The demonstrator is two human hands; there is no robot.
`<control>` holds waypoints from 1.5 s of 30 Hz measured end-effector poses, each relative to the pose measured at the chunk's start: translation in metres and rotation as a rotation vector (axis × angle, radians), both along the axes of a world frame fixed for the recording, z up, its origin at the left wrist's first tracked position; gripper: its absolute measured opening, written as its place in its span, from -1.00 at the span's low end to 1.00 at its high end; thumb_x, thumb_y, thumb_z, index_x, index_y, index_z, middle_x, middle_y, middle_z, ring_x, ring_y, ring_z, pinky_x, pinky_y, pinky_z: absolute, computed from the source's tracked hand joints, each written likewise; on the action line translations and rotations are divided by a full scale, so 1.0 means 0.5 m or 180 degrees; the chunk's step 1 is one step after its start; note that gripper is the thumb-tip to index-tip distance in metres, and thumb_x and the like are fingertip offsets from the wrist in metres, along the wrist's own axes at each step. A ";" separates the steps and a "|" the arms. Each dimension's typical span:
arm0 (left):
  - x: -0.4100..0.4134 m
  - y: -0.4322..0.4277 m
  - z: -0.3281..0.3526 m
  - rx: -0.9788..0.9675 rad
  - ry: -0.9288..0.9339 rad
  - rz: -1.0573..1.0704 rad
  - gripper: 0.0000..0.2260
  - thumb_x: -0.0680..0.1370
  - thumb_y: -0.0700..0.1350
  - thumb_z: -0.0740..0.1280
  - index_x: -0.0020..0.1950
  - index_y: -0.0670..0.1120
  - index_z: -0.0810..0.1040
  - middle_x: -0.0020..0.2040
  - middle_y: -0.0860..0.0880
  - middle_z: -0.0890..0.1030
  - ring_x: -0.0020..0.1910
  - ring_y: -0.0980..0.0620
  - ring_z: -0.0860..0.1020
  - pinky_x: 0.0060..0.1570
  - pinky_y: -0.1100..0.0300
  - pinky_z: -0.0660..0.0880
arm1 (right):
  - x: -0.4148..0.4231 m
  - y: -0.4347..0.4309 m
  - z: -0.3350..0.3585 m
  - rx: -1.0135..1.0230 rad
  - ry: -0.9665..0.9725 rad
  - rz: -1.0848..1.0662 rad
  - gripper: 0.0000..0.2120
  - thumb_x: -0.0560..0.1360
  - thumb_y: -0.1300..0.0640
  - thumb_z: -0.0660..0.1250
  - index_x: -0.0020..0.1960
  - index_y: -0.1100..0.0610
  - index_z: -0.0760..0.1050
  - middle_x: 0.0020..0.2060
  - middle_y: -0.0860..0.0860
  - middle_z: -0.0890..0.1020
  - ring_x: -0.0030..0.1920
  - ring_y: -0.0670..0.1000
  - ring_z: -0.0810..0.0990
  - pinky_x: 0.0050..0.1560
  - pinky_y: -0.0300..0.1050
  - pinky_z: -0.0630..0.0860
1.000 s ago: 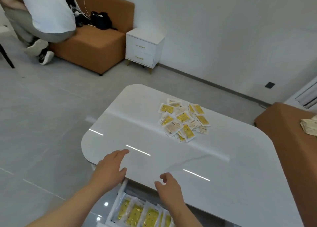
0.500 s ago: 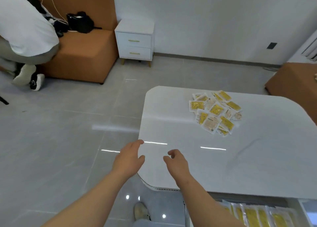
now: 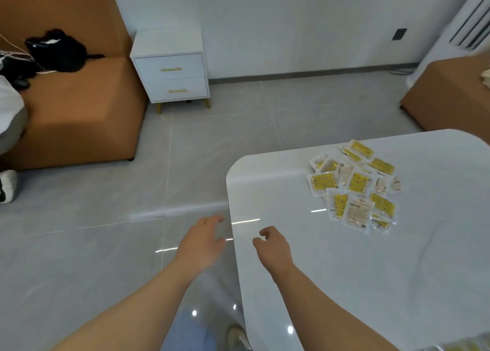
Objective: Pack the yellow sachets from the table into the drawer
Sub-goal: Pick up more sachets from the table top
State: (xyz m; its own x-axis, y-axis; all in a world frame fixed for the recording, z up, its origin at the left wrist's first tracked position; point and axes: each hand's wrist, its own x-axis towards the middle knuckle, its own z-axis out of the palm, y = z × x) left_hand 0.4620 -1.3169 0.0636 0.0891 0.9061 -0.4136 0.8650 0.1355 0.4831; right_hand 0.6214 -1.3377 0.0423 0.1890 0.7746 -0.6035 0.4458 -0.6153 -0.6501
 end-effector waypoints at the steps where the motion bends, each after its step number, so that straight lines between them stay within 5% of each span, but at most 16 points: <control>1: -0.008 0.035 -0.004 -0.0015 0.0010 -0.0066 -0.56 0.54 -0.14 0.23 0.41 0.03 0.29 0.40 0.01 0.35 0.36 0.03 0.35 0.24 0.20 0.33 | -0.008 0.025 -0.006 -0.0042 -0.0015 -0.0074 -0.64 0.54 0.12 0.18 0.33 0.12 0.34 0.25 0.05 0.46 -0.02 -0.04 0.40 0.13 -0.11 0.41; 13: -0.013 0.473 -0.048 -0.0243 0.0011 -0.1614 -0.59 0.55 -0.14 0.19 0.40 0.02 0.29 0.33 -0.03 0.38 0.29 0.01 0.38 0.15 0.19 0.36 | -0.083 0.318 -0.071 -0.0268 -0.0010 -0.1486 -0.64 0.56 0.12 0.18 0.35 0.11 0.33 0.31 0.07 0.42 -0.05 -0.05 0.39 -0.01 -0.21 0.38; 22: 0.190 0.630 -0.106 -0.0420 0.0204 -0.2504 -0.60 0.57 -0.07 0.17 0.40 0.09 0.26 0.40 0.06 0.32 0.33 0.04 0.35 0.19 0.11 0.40 | 0.082 0.375 -0.152 -0.0596 -0.0128 -0.2430 -0.62 0.55 0.14 0.20 0.36 0.12 0.33 0.33 0.12 0.39 0.14 0.08 0.48 0.09 -0.07 0.44; 26: 0.332 0.673 -0.161 -0.0504 0.0309 -0.2754 -0.59 0.57 -0.09 0.16 0.42 0.08 0.24 0.41 0.05 0.30 0.31 0.03 0.37 0.12 0.16 0.40 | 0.214 0.404 -0.222 -0.0873 -0.0283 -0.2560 -0.55 0.54 0.09 0.21 0.41 0.08 0.28 0.42 0.07 0.28 0.35 0.15 0.32 0.30 0.06 0.34; 30: 0.480 0.692 -0.239 -0.0521 0.0461 -0.3071 -0.55 0.58 -0.08 0.16 0.46 0.08 0.18 0.42 0.08 0.26 0.31 0.03 0.33 0.13 0.19 0.38 | 0.369 0.411 -0.287 -0.1287 -0.0560 -0.2850 -0.34 0.50 -0.07 0.28 0.50 -0.12 0.03 0.53 -0.02 -0.03 0.49 0.15 0.04 0.34 0.20 0.20; 35: 0.648 0.692 -0.364 -0.0082 0.0852 -0.3786 -0.54 0.55 -0.03 0.22 0.44 0.13 0.22 0.53 0.03 0.00 0.51 -0.06 -0.05 0.40 0.05 0.13 | 0.510 0.396 -0.398 -0.1764 -0.1373 -0.2109 0.01 0.35 -0.30 0.37 0.49 -0.17 -0.29 0.51 0.01 -0.26 0.51 0.21 -0.18 0.36 0.34 0.14; 38: 0.726 0.688 -0.434 -0.0072 0.1127 -0.4053 -0.35 0.48 0.14 0.30 0.48 0.20 0.05 0.53 0.03 -0.24 0.50 -0.16 -0.27 0.47 -0.10 -0.10 | 0.536 0.374 -0.466 -0.1706 -0.1377 -0.1621 0.09 0.27 -0.41 0.33 0.48 -0.17 -0.34 0.46 0.09 -0.40 0.47 0.32 -0.31 0.37 0.40 -0.01; 45: 0.775 0.652 -0.519 0.0404 0.1819 -0.4184 -0.18 0.43 0.32 0.24 0.50 0.13 -0.18 0.47 -0.17 -0.31 0.44 -0.42 -0.19 0.40 -0.25 -0.01 | 0.553 0.342 -0.503 -0.1615 -0.1363 -0.1433 0.03 0.22 -0.53 0.20 0.45 -0.29 -0.33 0.45 0.06 -0.44 0.44 0.32 -0.39 0.38 0.40 -0.19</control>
